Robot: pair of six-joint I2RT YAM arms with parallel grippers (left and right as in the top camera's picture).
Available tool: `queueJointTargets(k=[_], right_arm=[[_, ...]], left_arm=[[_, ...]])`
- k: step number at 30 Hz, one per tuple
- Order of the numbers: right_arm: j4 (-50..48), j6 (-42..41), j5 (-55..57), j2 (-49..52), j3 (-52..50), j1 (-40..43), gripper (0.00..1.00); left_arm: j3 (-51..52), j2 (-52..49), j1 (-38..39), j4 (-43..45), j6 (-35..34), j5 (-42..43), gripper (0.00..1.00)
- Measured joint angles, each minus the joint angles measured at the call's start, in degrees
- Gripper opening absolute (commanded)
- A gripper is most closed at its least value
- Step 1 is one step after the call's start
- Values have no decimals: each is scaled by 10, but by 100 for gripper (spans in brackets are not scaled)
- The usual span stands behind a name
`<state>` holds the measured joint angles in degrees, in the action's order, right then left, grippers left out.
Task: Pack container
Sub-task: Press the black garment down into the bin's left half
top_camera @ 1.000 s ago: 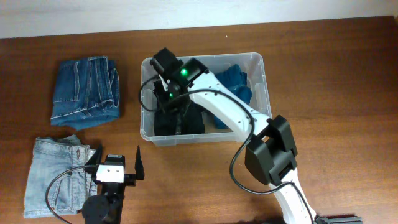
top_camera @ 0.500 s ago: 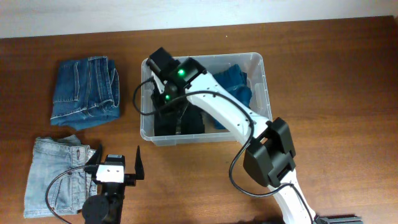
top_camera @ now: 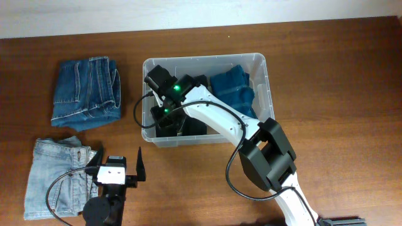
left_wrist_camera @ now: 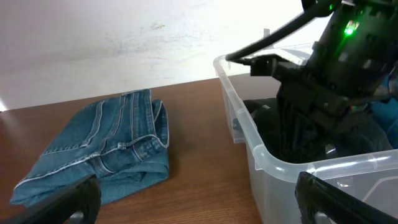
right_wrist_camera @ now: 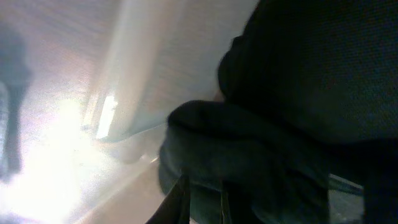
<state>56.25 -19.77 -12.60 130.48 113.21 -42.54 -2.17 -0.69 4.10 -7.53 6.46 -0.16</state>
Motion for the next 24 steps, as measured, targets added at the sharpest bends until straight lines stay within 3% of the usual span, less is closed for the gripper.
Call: queueJointTargets(k=[11,24], right_arm=[[33,0,44,0,3,12,4],[94,-2,62,-17,50,83,10]], left_arm=[[0,0,0,0,0,0,99],[0,0,0,0,0,0,99]])
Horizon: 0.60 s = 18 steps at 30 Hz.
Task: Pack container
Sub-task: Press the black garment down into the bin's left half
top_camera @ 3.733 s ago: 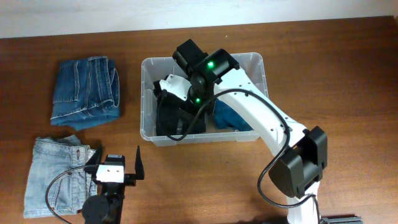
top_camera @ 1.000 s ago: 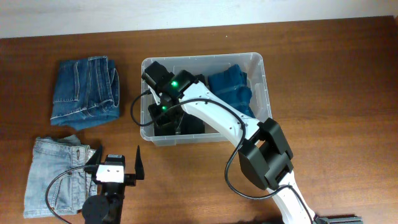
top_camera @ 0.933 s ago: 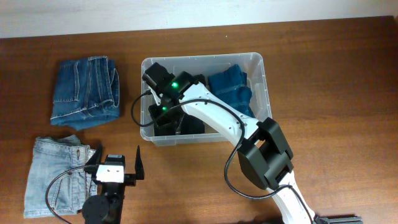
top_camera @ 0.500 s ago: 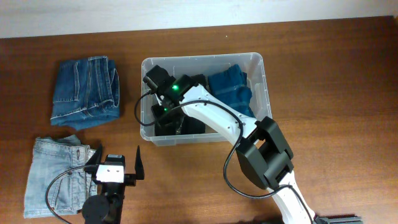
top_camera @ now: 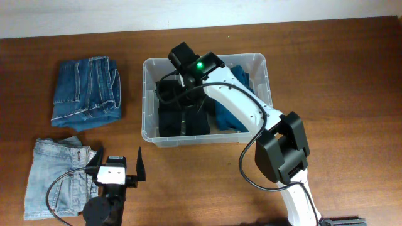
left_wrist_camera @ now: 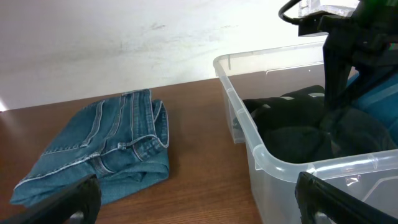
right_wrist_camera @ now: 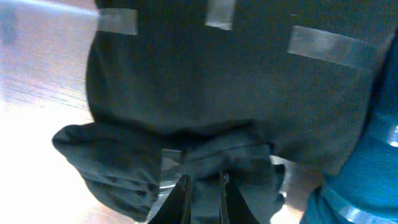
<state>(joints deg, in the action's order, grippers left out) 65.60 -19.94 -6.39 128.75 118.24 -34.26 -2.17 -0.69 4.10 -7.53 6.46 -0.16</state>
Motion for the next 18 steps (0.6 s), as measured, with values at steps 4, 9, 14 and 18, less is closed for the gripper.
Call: queueJointTargets(k=[4,9,14,18], right_arm=[[0,0,3,0,0,-2,11],[10,0,11,0,0,-3,12],[5,-8,15,0,-30,-3,11],[-1,-9,15,2,-62,-3,11]], left_arm=[[0,0,0,0,0,0,99],[0,0,0,0,0,0,99],[0,0,0,0,0,0,99],[0,0,0,0,0,0,99]])
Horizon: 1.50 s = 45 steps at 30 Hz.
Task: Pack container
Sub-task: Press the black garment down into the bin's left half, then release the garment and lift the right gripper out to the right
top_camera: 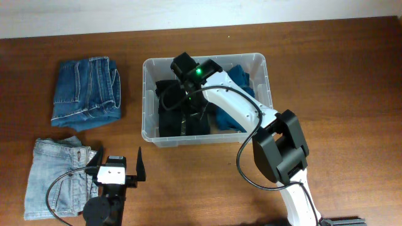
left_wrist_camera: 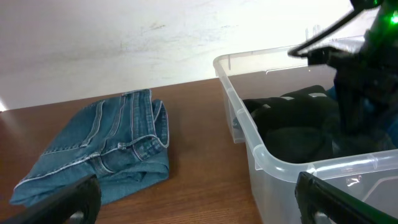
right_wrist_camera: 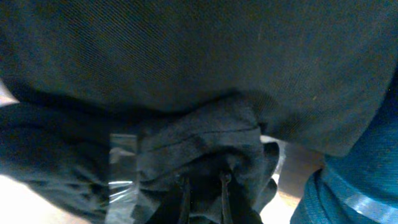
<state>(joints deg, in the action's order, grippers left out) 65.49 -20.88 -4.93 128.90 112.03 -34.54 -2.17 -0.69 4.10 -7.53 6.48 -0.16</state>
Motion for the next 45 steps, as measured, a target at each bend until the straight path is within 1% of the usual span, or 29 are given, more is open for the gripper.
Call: queueJointTargets(k=[6,10,12,13,14,16,17,19,23,24,25,26,31,35,37,38,43,44,45], right_arm=[[1,-1,0,2,-8,0,10],[21,-1,0,2,17,1,11],[44,-1,0,2,43,3,19],[59,0,1,2,57,5,31],[79,-2,0,1,80,9,40],[112,1,0,-1,114,17,44],[146,-1,0,-5,144,27,47],[173,-2,5,-15,171,43,52],[260,0,30,-40,238,96,59],[281,-3,40,-48,250,110,100],[309,-3,52,-56,266,129,99],[315,1,56,-65,270,147,99],[315,9,60,-106,273,215,99],[314,21,59,-158,270,266,99],[312,31,59,-226,236,302,99],[312,34,59,-243,223,310,99],[315,53,71,-410,93,396,99],[313,55,73,-424,81,409,99],[315,59,75,-455,46,439,99]], left_arm=[[0,0,0,0,0,0,99],[0,0,0,0,0,0,99],[0,0,0,0,0,0,99],[0,0,0,0,0,0,99],[0,0,0,0,0,0,99],[0,0,0,0,0,0,99],[0,0,0,0,0,0,99],[0,0,0,0,0,0,99],[0,0,0,0,0,0,99],[0,0,0,0,0,0,99],[0,0,0,0,0,0,99],[0,0,0,0,0,0,99],[0,0,0,0,0,0,100],[0,0,0,0,0,0,99],[0,0,0,0,0,0,99],[0,0,0,0,0,0,99],[0,1,0,0,0,0,99],[0,1,0,0,0,0,99],[0,0,0,0,0,0,99]])
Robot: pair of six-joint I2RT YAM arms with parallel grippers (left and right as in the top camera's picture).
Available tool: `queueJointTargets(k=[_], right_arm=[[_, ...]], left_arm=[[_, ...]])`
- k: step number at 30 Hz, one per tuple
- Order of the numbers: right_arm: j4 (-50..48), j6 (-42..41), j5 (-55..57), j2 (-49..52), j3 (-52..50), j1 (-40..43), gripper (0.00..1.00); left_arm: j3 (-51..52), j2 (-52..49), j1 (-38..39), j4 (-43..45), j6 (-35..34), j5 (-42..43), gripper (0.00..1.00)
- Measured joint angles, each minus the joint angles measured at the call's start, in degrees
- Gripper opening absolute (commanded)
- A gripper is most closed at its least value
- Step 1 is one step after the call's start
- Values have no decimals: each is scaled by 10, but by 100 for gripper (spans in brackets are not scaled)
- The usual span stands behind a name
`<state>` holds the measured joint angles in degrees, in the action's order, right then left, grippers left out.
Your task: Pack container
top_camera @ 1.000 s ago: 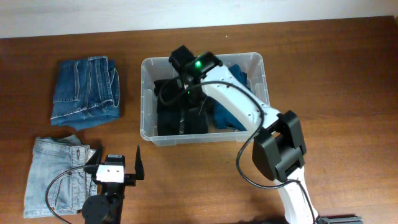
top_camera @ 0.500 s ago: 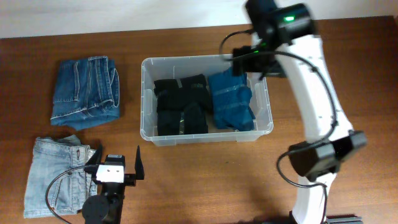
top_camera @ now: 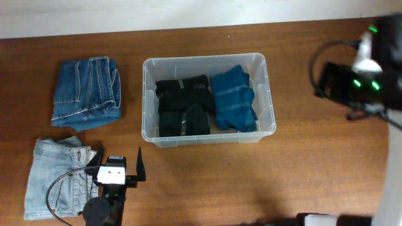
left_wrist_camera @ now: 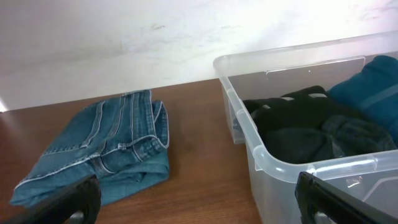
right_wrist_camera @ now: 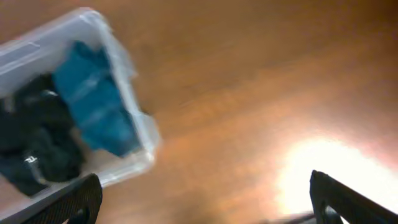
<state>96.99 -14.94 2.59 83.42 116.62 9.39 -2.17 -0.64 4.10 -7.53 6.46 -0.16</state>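
A clear plastic container (top_camera: 204, 58) stands mid-table. Inside lie a folded black garment (top_camera: 183, 107) on the left and a folded teal garment (top_camera: 233, 104) on the right. Folded dark-blue jeans (top_camera: 86, 91) and light-blue jeans (top_camera: 53, 179) lie on the table to its left. My left gripper (top_camera: 117, 163) rests open and empty at the front left; its view shows the dark jeans (left_wrist_camera: 106, 149) and the container (left_wrist_camera: 249, 140). My right gripper (right_wrist_camera: 202, 208) is open and empty, high over the table's right side, with the container (right_wrist_camera: 140, 134) to its left.
The brown wooden table (top_camera: 314, 163) stretches bare to the right of and in front of the container. A pale wall (left_wrist_camera: 155, 31) runs behind the table. My right arm (top_camera: 355, 81) stands at the far right edge of the overhead view.
My right gripper was down in the container with its jaws closed in the black garment. Now it is out, open and empty at the table's far right. The black garment stays in the container.
My right gripper was deep in the container's left end with the black garment. Then it held that cloth nearer the middle, beside the teal one, and pressed into it. Now the garment lies folded in the container and the arm is off to the right. The left arm never moved.
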Motion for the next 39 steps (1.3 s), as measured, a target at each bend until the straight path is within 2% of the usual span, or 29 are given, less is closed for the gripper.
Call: queueJointTargets(k=[5,11,17,28,39], right_arm=[[-12,35,-30,-52,-88,98,99],[-27,80,-107,-64,-143,159,99],[-30,96,-133,-70,-196,162,99],[-179,104,-132,-64,-380,162,98],[-210,104,-132,-24,-403,162,99]], left_arm=[[0,0,0,0,0,0,99],[0,0,0,0,0,0,99],[0,0,0,0,0,0,99],[0,0,0,0,0,0,99],[0,0,0,0,0,0,99]])
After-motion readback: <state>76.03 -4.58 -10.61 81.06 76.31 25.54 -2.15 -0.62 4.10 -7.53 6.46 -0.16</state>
